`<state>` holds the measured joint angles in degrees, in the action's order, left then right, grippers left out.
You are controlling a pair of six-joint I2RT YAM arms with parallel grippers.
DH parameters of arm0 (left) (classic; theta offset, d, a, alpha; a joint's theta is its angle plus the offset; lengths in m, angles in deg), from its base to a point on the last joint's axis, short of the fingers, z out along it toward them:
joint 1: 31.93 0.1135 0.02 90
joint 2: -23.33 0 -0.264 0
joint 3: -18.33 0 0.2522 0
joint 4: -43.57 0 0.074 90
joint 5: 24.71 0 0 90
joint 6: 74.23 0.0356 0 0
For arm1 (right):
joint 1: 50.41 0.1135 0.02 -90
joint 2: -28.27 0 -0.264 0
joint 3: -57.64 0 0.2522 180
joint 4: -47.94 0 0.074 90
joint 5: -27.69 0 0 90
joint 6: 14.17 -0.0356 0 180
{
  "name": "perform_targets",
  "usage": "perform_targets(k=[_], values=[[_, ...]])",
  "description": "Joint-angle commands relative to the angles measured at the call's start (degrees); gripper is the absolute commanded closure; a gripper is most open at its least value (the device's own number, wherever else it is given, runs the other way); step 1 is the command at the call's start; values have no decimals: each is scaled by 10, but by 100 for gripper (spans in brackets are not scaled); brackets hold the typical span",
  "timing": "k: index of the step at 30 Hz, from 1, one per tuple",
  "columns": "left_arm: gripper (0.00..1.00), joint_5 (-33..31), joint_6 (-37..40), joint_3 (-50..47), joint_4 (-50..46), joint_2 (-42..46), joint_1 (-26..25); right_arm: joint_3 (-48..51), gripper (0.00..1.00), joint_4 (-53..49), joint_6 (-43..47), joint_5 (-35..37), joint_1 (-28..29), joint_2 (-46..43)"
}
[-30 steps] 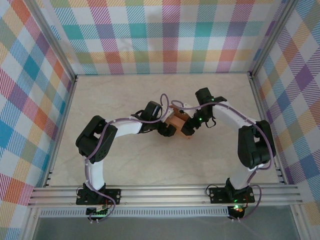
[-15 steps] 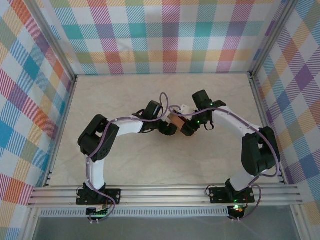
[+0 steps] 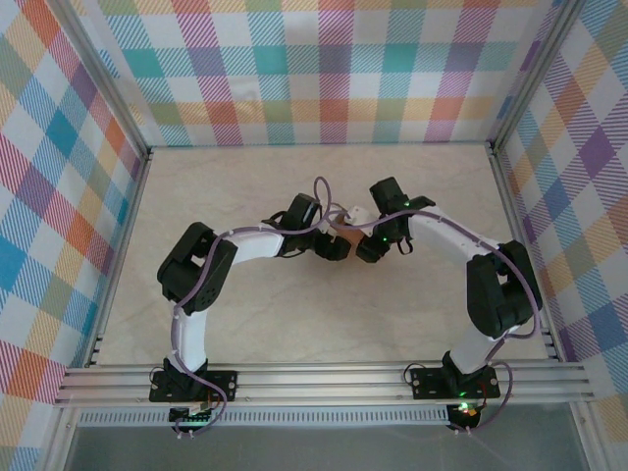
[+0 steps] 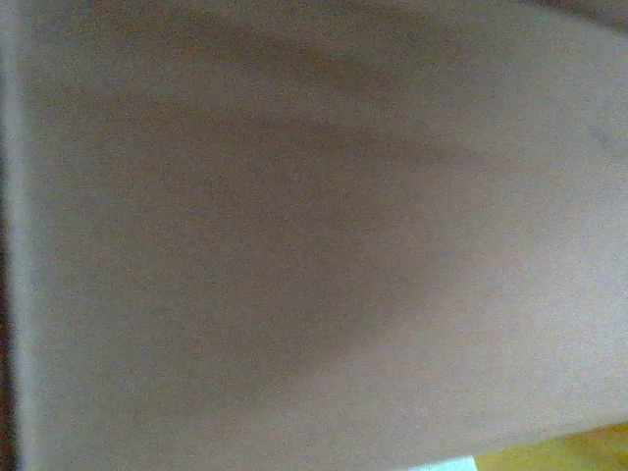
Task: Fold the paper box
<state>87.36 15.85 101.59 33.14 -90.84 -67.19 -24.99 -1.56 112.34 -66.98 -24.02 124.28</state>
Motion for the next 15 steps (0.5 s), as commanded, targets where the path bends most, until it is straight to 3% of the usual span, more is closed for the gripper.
perform_targets(k=[1,7,15], values=[[22,16,-8,21,8,-13,7,-6,49,3,11,3,6,19],[22,15,-7,3,20,3,10,-10,65,2,13,1,5,20],[19,34,-9,-134,118,109,38,-33,69,-37,34,-56,-7,21]])
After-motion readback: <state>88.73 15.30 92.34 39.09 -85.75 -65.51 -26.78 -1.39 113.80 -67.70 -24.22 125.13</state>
